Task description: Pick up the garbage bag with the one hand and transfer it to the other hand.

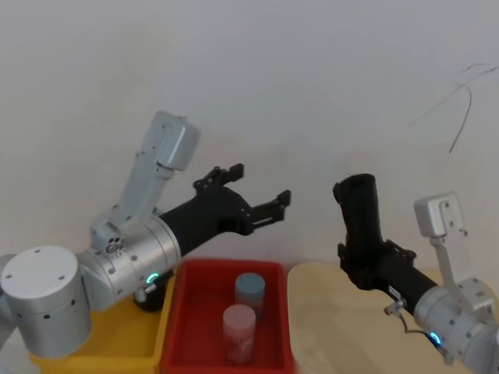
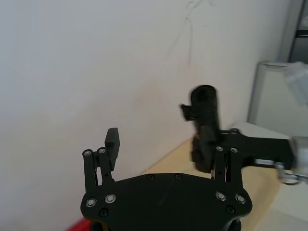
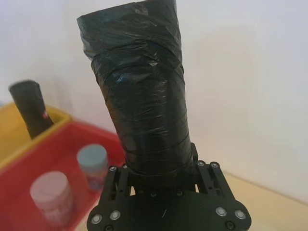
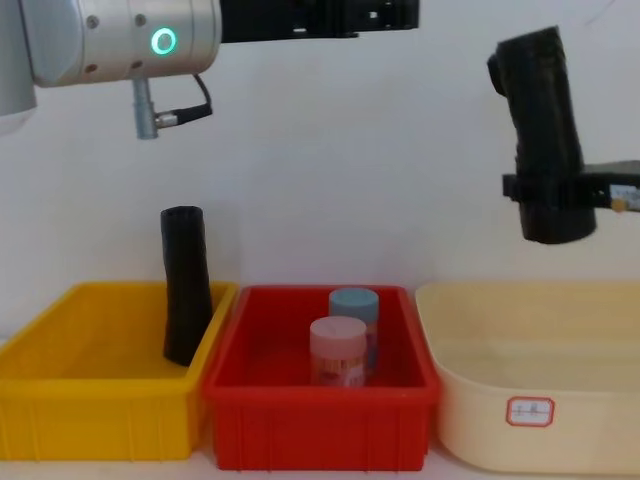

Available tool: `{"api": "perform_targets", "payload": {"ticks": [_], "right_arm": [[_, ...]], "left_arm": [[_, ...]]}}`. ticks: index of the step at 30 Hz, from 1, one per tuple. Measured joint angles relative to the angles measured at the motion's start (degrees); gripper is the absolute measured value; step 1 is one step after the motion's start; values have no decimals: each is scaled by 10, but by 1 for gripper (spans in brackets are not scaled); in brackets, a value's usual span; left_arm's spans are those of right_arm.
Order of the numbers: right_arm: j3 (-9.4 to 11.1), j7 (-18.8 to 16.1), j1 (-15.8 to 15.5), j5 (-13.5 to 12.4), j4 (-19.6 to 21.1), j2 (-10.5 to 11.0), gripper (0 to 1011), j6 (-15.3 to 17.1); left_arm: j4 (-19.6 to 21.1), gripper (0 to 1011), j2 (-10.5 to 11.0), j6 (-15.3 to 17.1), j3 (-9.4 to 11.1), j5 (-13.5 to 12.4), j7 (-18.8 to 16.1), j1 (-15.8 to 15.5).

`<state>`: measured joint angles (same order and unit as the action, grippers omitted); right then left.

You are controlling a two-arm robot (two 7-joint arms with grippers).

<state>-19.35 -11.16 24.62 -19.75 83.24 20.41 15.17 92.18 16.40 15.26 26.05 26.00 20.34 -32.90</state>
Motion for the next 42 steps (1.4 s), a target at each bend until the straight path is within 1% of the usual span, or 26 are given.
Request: {"api": "perform_targets", "payload": {"ticks": [8, 11, 12, 14, 20, 27, 29, 32, 34, 35, 36, 37, 41, 42], "right_arm": [[4, 16, -26, 12, 22, 15, 566, 27], [4, 22, -35, 17, 25, 18, 566, 35], [4, 23, -37, 18, 26, 19, 565, 36], [4, 26, -41, 22, 25, 20, 566, 41], [-1, 31, -44, 32, 11, 20, 565, 48], [-6, 33, -40, 43, -7, 17, 567, 52], [-6, 34, -40, 44, -9, 17, 608, 52], [-8, 34, -38, 47, -16, 16, 719, 53], [-8, 35, -38, 48, -18, 16, 752, 54], [-9, 35, -38, 49, -19, 16, 802, 54], [-9, 35, -38, 49, -19, 16, 802, 54], [-9, 35, -37, 50, -21, 16, 846, 54], [-10, 35, -37, 51, -24, 15, 945, 55], [-10, 35, -37, 52, -24, 15, 985, 55]], "left_arm": [[5, 1002, 6, -6, -12, -21, -39, 13], [7, 1002, 8, -9, -18, -34, -60, 21], [7, 1002, 8, -9, -18, -34, -60, 21], [7, 1002, 10, -11, -22, -42, -73, 27], [5, 1002, 14, -15, -32, -64, -108, 42], [-9, 1002, 19, -18, -43, -93, -151, 62], [-14, 1002, 20, -18, -45, -99, -158, 66], [-22, 1002, 23, -20, -49, -109, -173, 73], [-28, 1002, 24, -20, -51, -115, -181, 77], [-30, 1002, 24, -20, -52, -117, -183, 78], [-32, 1002, 25, -20, -53, -120, -187, 80], [-34, 1002, 25, -21, -54, -121, -189, 81], [-39, 1002, 26, -22, -56, -127, -197, 85], [-40, 1002, 26, -22, -56, -128, -198, 86]]}}
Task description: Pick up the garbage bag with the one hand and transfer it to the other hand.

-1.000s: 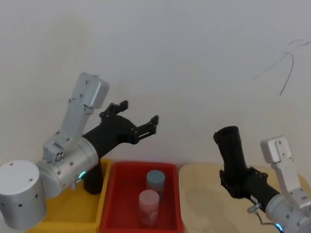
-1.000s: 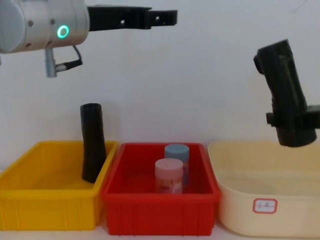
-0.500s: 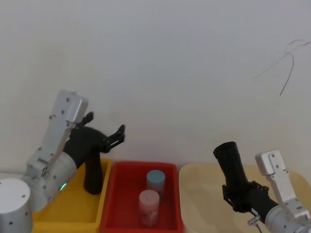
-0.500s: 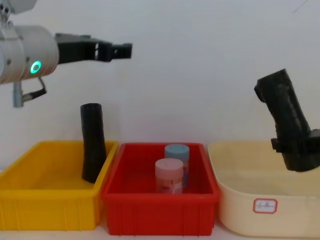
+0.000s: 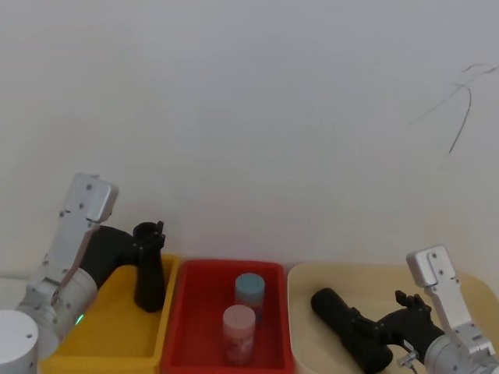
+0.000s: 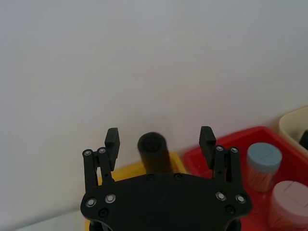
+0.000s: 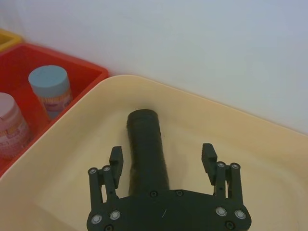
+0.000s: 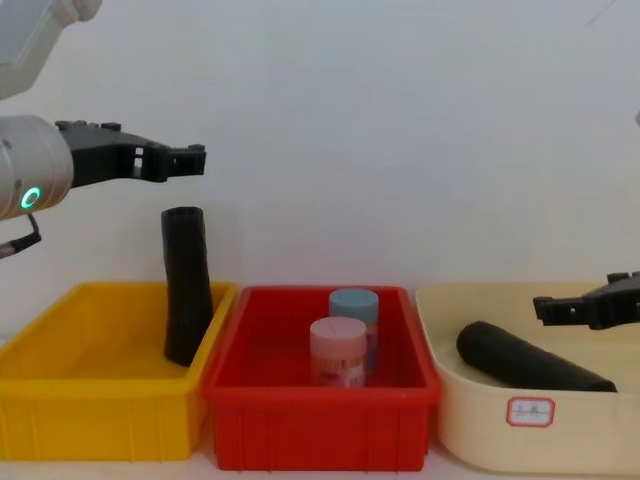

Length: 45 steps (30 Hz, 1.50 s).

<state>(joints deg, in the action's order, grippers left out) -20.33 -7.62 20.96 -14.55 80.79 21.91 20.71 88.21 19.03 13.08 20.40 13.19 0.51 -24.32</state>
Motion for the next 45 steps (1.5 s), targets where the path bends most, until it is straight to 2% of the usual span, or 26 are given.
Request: {"api": "perform_targets", "payload": {"ticks": [21, 35, 45], "right_arm": [[-2, -5, 3, 3, -5, -1, 1000, 2], [-23, -71, 39, -3, -20, -1, 999, 10], [-55, -140, 93, -3, -49, -10, 1000, 20]], "left_arm": [[-12, 1002, 2, -2, -5, -13, -17, 9], [-13, 1002, 3, -2, -6, -15, -20, 10], [-14, 1002, 3, -2, -6, -16, -21, 10]]}}
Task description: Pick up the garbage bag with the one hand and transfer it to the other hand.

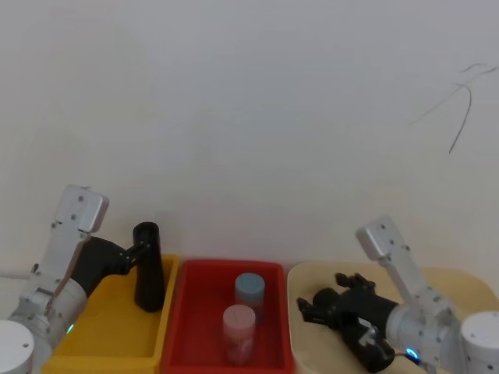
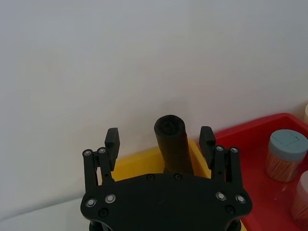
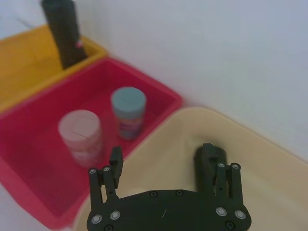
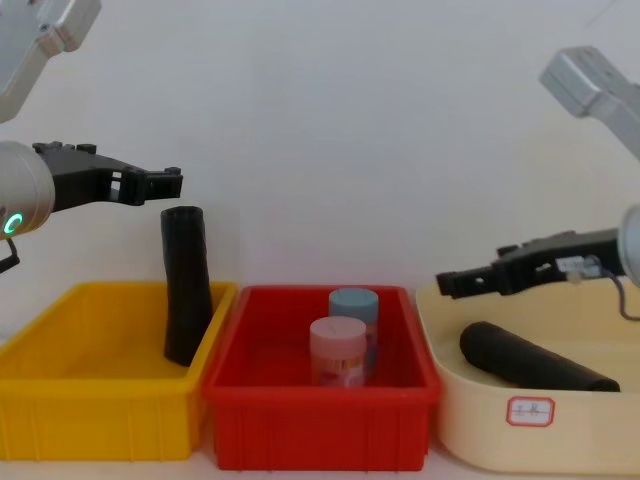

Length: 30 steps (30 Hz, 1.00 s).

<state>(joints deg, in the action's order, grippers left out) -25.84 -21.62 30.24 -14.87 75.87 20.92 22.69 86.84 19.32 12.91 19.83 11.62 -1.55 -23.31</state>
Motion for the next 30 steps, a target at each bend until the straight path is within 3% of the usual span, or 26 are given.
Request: {"api": "perform_targets", "payload": {"ticks": [7, 16, 30], "right_arm": [[-32, -53, 47, 3, -22, -8, 999, 11], [-69, -100, 84, 9, -35, -14, 1000, 27], [-116, -129, 114, 27, -70, -27, 999, 43]], "left_arm": [[0, 1002, 0, 0, 0, 0, 0, 0], [0, 1002, 0, 0, 0, 0, 0, 0], [0, 1002, 0, 0, 0, 0, 0, 0]]}}
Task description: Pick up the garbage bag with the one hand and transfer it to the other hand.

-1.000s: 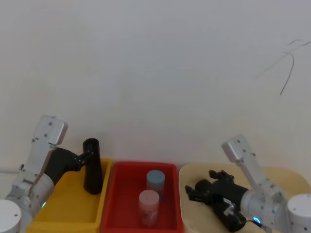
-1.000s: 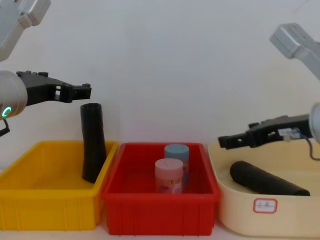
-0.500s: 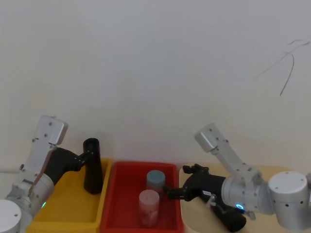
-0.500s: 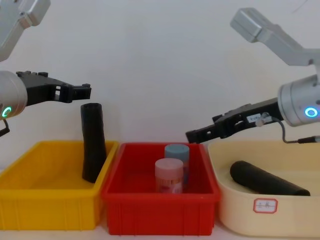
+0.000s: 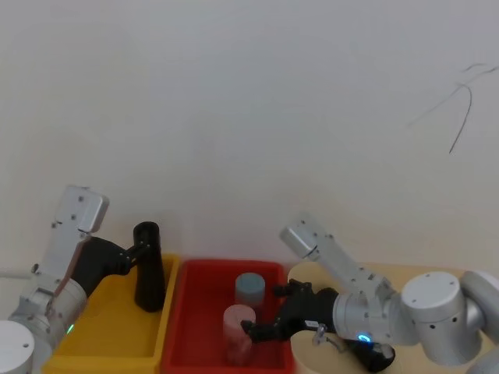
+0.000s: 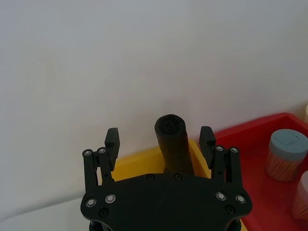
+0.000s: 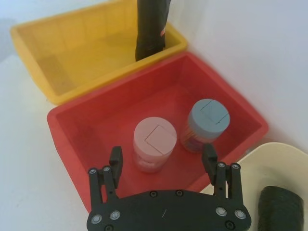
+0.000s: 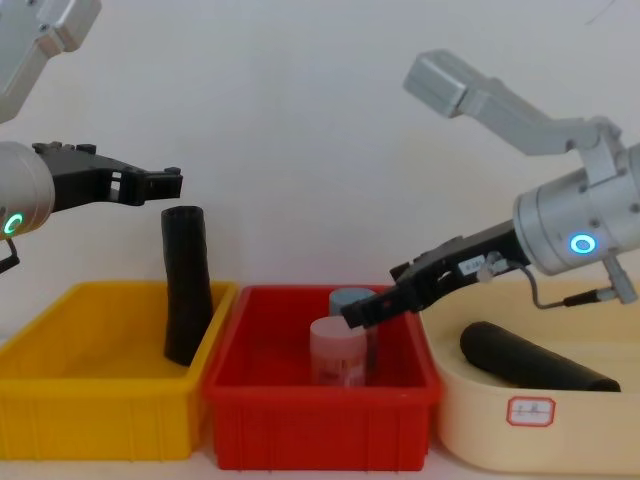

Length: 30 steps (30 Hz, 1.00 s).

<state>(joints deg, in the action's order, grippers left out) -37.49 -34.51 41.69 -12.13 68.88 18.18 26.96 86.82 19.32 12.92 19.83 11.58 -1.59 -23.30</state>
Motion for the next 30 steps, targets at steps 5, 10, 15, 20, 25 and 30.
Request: {"api": "perform_targets", "payload": {"ticks": [5, 10, 15, 20, 25, 30], "right_arm": [[-10, -2, 7, 8, -19, -8, 999, 0], [-18, -3, 15, 14, -38, -17, 1000, -1], [-22, -3, 21, 19, -57, -25, 1000, -3], [-24, -5, 27, 22, -70, -32, 1000, -5], [-27, -8, 34, 26, -85, -40, 1000, -7], [-30, -13, 41, 30, -99, -48, 999, -9]], "left_arm": [[0, 1002, 0, 0, 0, 0, 0, 0], [0, 1002, 0, 0, 0, 0, 0, 0], [0, 1002, 0, 0, 0, 0, 0, 0], [0, 1002, 0, 0, 0, 0, 0, 0], [0, 1002, 0, 0, 0, 0, 0, 0], [0, 1002, 0, 0, 0, 0, 0, 0]]}}
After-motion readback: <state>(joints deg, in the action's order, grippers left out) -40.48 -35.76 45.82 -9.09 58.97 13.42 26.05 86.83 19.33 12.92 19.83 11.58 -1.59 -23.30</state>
